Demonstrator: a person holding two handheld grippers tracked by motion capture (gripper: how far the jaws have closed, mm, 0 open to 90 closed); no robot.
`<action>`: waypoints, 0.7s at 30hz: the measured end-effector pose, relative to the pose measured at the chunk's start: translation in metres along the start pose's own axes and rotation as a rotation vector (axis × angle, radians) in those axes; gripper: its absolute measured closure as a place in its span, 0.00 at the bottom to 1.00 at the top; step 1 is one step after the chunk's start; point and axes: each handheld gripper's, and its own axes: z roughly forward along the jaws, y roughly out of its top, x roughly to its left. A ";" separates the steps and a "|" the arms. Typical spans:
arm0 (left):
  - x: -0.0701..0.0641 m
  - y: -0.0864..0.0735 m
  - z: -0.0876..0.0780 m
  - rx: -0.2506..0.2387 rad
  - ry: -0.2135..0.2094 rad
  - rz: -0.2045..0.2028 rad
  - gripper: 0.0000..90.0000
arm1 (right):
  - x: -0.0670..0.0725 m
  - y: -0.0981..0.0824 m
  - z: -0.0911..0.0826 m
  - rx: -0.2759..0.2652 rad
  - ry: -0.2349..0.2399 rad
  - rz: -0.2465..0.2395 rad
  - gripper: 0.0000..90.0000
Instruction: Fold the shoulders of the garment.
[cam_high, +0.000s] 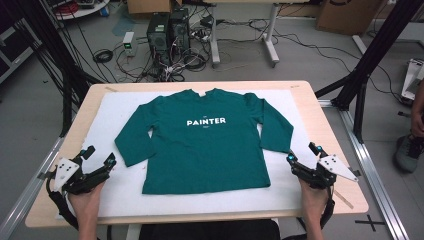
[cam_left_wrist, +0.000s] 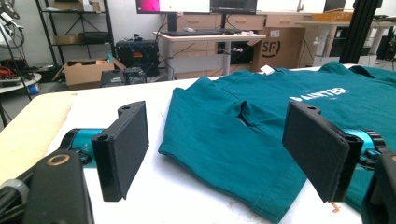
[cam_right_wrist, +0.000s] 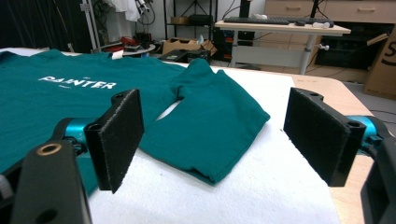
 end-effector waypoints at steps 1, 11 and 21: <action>0.000 0.000 0.000 0.000 0.000 0.000 0.25 | 0.000 0.000 0.000 0.000 0.000 0.000 0.23; 0.000 0.000 0.000 0.001 0.005 0.003 0.25 | 0.000 0.000 0.000 0.003 -0.004 0.012 0.23; -0.001 0.000 0.001 0.013 0.018 -0.001 0.26 | -0.002 0.001 0.002 0.019 -0.004 0.027 0.23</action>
